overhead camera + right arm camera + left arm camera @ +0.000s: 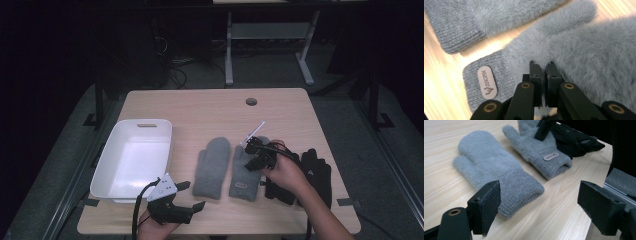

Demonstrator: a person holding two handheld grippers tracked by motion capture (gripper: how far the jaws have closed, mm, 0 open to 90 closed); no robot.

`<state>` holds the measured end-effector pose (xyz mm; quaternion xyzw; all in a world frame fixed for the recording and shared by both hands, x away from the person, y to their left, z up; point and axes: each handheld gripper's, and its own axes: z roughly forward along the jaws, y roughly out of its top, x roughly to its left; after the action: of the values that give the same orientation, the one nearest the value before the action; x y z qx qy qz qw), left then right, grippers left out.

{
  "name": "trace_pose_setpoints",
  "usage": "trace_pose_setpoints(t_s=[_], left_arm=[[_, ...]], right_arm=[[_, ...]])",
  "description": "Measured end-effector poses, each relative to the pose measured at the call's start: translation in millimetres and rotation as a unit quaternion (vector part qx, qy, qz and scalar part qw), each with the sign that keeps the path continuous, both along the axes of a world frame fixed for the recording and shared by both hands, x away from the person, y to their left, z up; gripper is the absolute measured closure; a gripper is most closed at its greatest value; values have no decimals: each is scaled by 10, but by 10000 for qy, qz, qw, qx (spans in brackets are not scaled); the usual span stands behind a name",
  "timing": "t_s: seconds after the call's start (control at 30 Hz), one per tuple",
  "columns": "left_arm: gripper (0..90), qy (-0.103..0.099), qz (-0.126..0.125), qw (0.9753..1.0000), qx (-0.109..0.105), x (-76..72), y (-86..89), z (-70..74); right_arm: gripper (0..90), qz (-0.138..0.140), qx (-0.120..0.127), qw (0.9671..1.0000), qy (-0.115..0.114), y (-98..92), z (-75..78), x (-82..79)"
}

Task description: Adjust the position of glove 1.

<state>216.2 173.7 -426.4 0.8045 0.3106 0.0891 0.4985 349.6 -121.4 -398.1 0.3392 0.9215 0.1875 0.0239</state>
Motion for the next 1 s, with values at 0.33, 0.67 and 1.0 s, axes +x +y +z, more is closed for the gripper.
trace_pose_setpoints(t_s=[0.33,0.67,1.0], left_arm=[[187,-30,36,10000,-68,2,25,12],[187,-183,144,9996,-152,-23,50,56],[188,-146,216,9995,-200,-8,106,71]], right_arm=[[863,9,258,9995,-173,-12,282,-73],[861,324,502,9979,-245,378,545,-95],[859,589,602,9964,31,892,458,35]])
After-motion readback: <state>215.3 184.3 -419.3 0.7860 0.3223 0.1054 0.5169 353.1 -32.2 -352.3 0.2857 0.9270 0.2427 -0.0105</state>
